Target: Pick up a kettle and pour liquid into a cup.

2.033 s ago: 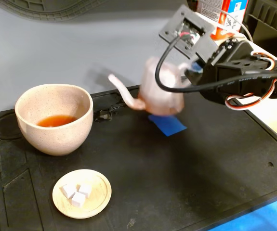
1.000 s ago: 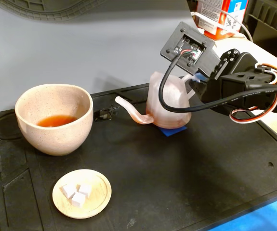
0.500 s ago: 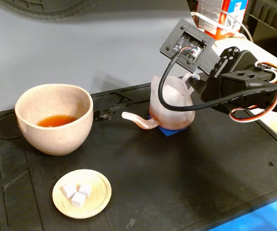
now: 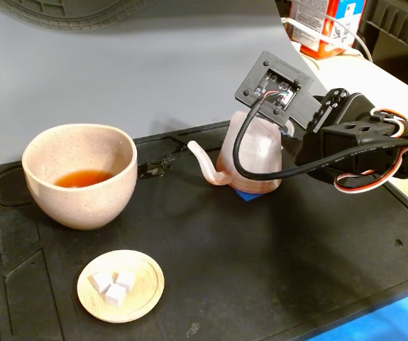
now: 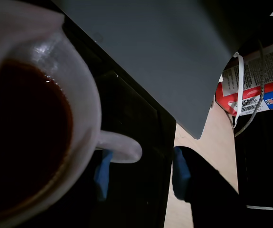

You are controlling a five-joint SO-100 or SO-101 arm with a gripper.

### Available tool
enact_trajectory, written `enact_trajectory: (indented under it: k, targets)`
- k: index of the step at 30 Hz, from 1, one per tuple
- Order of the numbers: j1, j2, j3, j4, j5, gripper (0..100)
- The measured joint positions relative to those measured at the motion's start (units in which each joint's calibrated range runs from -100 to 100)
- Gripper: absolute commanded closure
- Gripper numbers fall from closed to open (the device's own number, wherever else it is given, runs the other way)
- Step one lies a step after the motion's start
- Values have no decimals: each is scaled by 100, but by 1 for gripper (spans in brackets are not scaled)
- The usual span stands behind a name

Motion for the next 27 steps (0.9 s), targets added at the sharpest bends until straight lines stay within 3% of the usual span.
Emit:
enact_trajectory:
  k: [7,14,16,18,22,27]
  targets:
    - [-30,-34,312,0,0,84]
    - [113,-1747,2171,0,-5,85]
    - [128,-2397,2746,0,-5,95]
    - [113,-3425,3466,0,-262,99]
    - [121,-5890,4956,18,-807,99]
    - [136,-7688,5589,455,-1509,99]
